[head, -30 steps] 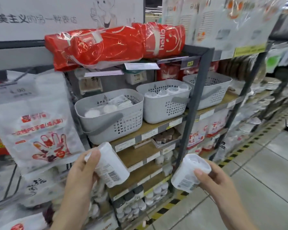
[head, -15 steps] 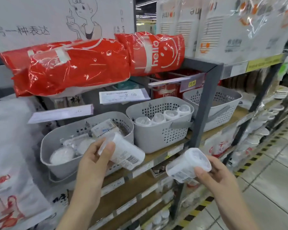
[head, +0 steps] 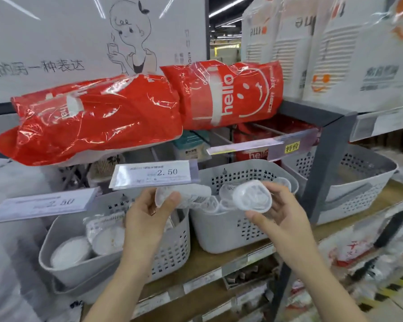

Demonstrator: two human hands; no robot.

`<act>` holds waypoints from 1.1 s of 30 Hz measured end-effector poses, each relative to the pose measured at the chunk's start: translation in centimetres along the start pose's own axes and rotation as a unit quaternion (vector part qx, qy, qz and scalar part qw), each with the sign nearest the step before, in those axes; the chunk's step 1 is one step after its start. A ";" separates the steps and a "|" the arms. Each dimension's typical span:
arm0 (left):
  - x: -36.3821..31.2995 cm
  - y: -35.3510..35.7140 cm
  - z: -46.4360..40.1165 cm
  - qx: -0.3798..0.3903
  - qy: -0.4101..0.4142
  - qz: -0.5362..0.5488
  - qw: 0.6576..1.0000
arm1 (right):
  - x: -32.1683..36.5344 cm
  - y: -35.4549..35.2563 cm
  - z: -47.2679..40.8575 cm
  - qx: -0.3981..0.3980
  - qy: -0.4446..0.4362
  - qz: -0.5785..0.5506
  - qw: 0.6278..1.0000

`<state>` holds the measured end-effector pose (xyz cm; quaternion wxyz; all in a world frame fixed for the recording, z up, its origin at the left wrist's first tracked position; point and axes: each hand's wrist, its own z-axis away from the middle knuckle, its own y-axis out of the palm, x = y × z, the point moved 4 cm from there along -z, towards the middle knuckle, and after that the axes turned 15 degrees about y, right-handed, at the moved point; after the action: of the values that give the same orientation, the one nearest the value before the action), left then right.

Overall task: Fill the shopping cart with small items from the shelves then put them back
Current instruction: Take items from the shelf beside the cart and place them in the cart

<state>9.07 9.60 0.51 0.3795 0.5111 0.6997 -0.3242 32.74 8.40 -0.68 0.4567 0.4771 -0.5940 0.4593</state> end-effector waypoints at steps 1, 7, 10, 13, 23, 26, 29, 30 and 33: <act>0.2 0.4 -0.4 0.000 0.005 -0.015 1.000 | 0.0 0.1 -0.8 0.007 -0.013 0.015 1.000; 0.7 2.7 -3.5 0.036 0.069 -0.091 0.993 | 0.0 0.3 -5.6 0.030 -0.046 0.112 0.992; 0.0 3.9 -5.0 0.085 0.132 -0.096 0.983 | -0.5 0.2 -8.0 0.061 -0.045 0.161 0.984; 2.4 4.7 -7.4 0.131 0.079 -0.115 0.982 | -0.8 0.3 -10.3 0.094 -0.041 0.210 0.972; 5.8 6.4 -9.9 0.370 0.062 -0.361 0.854 | -1.9 1.7 -14.3 0.224 0.026 0.351 0.909; 6.2 6.3 -9.6 0.405 0.039 -0.374 0.833 | -2.3 2.1 -14.8 0.265 0.053 0.373 0.888; 6.6 6.1 -9.6 0.408 0.021 -0.373 0.833 | -2.5 2.4 -14.9 0.298 0.064 0.379 0.874; 6.6 6.1 -9.7 0.401 0.013 -0.363 0.841 | -2.5 2.5 -14.9 0.297 0.063 0.379 0.874; 6.6 6.4 -9.6 0.367 0.003 -0.326 0.872 | -2.8 3.0 -15.0 0.286 0.033 0.398 0.871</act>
<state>12.05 22.47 -0.76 0.0358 0.3575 0.6586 -0.6612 31.69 23.94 -1.33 0.0979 0.2947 -0.5610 0.7673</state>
